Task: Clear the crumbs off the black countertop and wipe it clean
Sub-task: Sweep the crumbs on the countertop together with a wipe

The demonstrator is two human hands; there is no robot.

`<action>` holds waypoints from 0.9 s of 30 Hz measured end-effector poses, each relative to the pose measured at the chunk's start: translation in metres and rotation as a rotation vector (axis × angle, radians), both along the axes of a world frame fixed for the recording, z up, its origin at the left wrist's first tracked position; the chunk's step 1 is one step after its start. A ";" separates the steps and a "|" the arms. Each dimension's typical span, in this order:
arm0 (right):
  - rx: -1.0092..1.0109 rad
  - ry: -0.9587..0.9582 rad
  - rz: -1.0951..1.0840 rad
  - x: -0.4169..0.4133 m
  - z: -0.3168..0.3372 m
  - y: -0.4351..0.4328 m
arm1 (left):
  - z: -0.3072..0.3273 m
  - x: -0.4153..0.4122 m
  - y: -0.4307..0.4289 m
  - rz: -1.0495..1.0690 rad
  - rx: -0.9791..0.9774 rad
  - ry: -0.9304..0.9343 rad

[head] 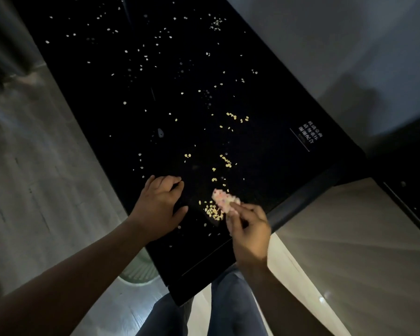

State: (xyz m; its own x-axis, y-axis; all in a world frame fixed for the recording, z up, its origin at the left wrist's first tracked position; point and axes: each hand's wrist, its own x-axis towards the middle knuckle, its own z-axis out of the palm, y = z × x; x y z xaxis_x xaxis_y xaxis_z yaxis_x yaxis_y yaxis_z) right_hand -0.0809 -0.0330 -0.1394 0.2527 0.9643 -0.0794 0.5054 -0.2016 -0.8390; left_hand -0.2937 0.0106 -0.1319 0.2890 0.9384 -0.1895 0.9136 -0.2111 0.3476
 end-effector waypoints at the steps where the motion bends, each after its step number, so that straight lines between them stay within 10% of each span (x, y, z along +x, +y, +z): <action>1: 0.035 0.014 -0.037 0.007 0.006 0.002 | 0.000 0.000 0.000 -0.002 0.003 0.001; 27: -0.002 -0.060 -0.251 0.010 -0.019 -0.051 | 0.009 0.003 -0.003 0.041 -0.009 -0.024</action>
